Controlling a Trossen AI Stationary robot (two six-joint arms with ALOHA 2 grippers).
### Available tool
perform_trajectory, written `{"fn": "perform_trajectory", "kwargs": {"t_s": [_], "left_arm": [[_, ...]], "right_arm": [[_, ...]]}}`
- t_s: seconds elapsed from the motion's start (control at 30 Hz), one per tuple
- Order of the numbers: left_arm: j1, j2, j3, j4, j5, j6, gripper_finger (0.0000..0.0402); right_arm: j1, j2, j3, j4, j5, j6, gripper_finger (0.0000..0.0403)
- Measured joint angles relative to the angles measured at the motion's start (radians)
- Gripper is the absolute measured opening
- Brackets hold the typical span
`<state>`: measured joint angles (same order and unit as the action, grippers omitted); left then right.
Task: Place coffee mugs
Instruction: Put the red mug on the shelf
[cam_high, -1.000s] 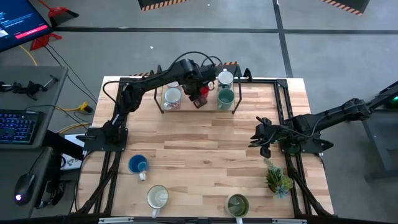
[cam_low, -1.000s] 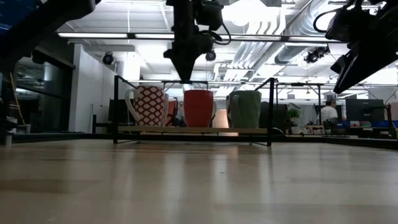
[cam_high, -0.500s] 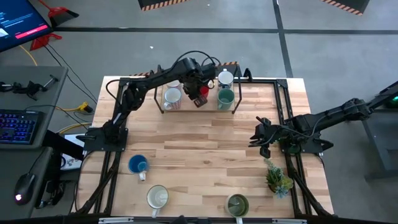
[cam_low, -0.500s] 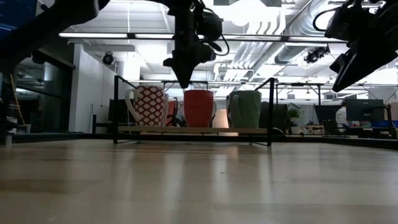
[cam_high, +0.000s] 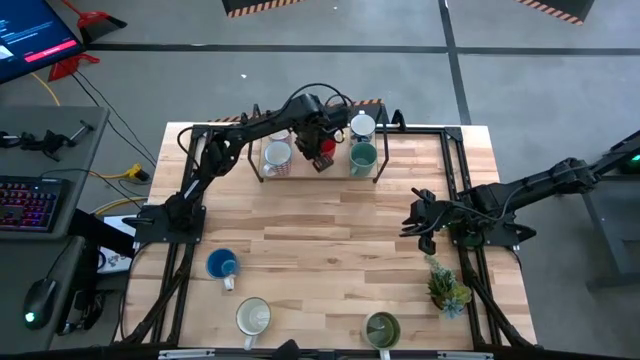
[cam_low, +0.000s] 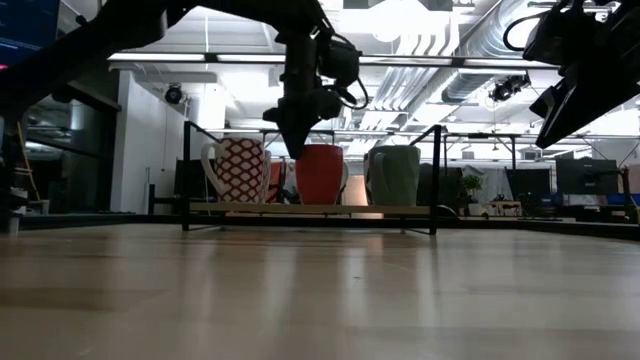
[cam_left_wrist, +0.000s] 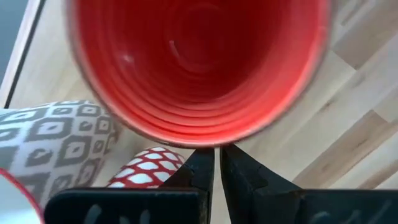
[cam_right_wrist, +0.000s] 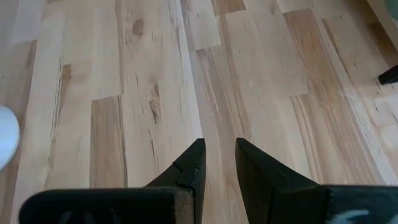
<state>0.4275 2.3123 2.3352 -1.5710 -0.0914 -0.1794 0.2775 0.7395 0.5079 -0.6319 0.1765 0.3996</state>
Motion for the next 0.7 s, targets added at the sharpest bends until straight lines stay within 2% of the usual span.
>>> {"fn": "perform_trajectory", "kwargs": {"t_s": [0.7], "left_arm": [[0.037, -0.002, 0.0, 0.039, -0.043, 0.001, 0.0014]], "right_arm": [[0.0, 0.0, 0.0, 0.0, -0.001, -0.015, 0.0066]]}}
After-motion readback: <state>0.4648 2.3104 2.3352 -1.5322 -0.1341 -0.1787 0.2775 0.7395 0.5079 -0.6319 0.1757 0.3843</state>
